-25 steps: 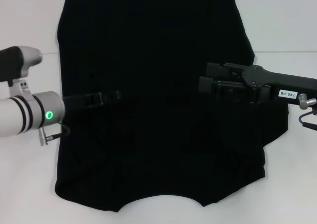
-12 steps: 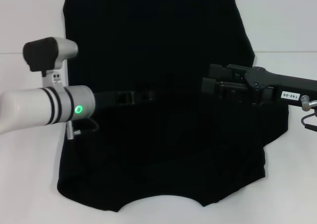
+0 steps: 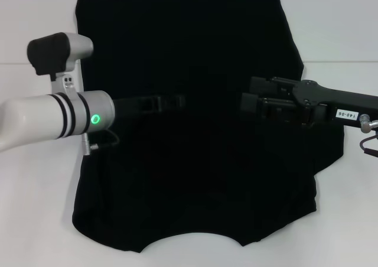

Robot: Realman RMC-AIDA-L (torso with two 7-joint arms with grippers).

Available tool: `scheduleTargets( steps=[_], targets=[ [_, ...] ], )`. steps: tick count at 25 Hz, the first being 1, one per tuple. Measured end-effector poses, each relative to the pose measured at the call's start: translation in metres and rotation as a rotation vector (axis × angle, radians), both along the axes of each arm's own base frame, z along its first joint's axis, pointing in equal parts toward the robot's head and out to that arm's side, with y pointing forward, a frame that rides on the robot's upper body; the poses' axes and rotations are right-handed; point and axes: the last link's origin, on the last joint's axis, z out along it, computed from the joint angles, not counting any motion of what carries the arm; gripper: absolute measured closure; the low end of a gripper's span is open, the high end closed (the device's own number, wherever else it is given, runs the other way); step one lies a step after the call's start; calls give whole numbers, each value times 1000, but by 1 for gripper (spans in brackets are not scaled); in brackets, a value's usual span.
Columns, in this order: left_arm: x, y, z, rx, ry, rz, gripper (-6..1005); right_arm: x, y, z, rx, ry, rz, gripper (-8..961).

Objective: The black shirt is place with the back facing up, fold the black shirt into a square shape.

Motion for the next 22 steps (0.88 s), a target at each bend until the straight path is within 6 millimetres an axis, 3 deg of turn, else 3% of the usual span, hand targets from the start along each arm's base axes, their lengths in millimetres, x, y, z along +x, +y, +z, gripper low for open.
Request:
scheduleTargets(
  steps=[10,14,16,22],
  targets=[
    [-3,-3,15,23,-39,-18,121,0,1,1,2,-2,1,129],
    [-1,-9,33,11,-79,-69,120,2,3,9,5,14,-22,128],
    [2,-20,51,-5,-133,-145,120,5,5,15,-4,24,-61,128],
    [8,-55,75,-82,-227,-385,118,28,17,36,-77,-10,-289,128]
  ],
)
